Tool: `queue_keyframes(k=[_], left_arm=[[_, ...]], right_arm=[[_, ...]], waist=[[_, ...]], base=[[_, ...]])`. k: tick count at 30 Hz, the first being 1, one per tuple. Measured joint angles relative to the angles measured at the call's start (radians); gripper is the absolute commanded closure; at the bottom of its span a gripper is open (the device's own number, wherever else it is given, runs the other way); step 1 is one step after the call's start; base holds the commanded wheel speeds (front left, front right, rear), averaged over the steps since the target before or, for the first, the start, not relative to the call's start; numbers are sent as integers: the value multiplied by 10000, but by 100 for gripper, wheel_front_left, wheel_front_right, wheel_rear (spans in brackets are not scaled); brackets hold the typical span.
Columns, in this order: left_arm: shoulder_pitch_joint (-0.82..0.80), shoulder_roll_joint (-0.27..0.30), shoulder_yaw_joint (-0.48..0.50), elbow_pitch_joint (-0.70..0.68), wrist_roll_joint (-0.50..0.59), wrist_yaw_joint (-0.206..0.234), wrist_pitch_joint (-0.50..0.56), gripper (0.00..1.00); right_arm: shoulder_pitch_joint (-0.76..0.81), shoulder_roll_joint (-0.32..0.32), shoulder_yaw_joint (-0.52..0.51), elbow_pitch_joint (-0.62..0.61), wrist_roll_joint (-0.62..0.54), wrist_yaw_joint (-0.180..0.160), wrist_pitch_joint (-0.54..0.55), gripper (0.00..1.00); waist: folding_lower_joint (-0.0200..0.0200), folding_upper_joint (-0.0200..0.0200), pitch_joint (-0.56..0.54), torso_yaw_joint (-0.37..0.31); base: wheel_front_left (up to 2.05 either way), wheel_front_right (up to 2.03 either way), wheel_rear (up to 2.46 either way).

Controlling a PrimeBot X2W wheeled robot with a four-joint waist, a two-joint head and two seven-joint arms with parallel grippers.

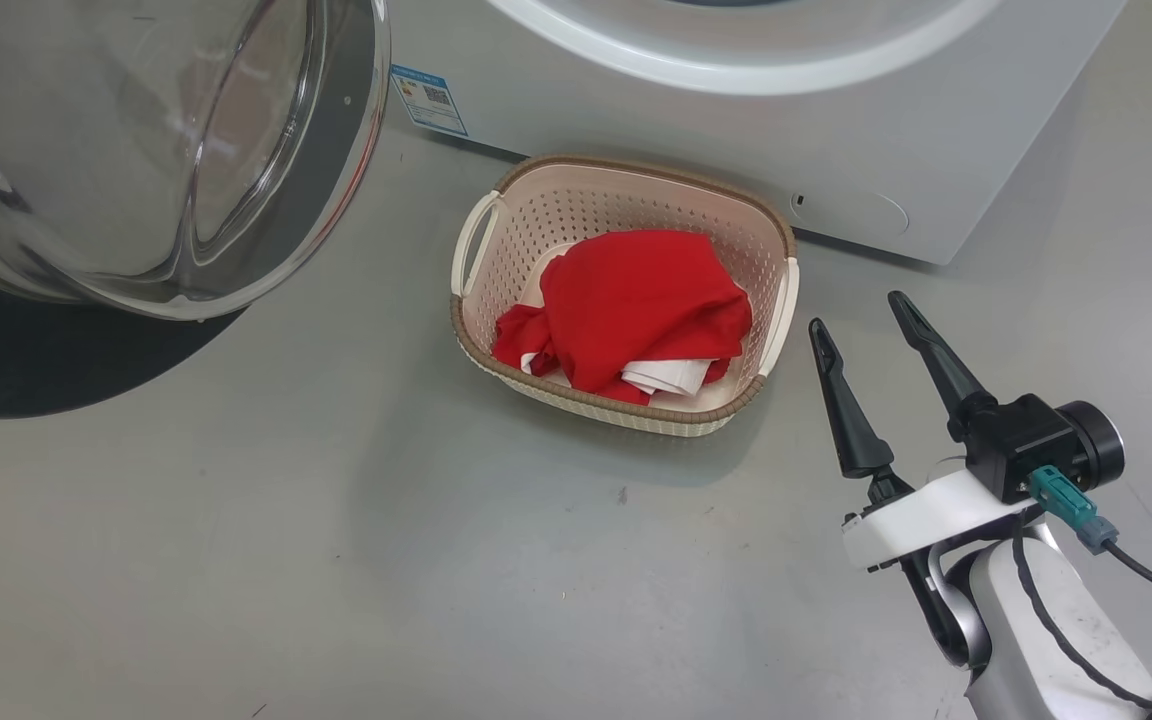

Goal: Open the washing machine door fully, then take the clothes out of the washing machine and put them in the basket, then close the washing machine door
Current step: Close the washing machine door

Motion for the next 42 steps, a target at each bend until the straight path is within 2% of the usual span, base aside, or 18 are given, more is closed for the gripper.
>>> queue_keyframes(k=[5,26,33,42], left_arm=[[0,-104,-305,314,-100,0,911,100],[0,-88,-516,817,-416,73,2734,100],[27,-307,-773,656,-644,61,3511,100],[669,-717,-1070,510,-813,-245,4357,100]], right_arm=[[-1,4,4,38,4,0,-4,0],[-2,50,-77,105,98,-2,-12,0],[-3,82,-107,146,105,-2,-40,0],[1,144,-157,330,194,-2,-42,0]], waist=[[0,0,-55,-22],[0,0,-150,-86],[0,0,-225,-87],[0,0,-517,-57]], base=[[0,0,0],[0,0,0],[0,0,0],[0,0,0]])
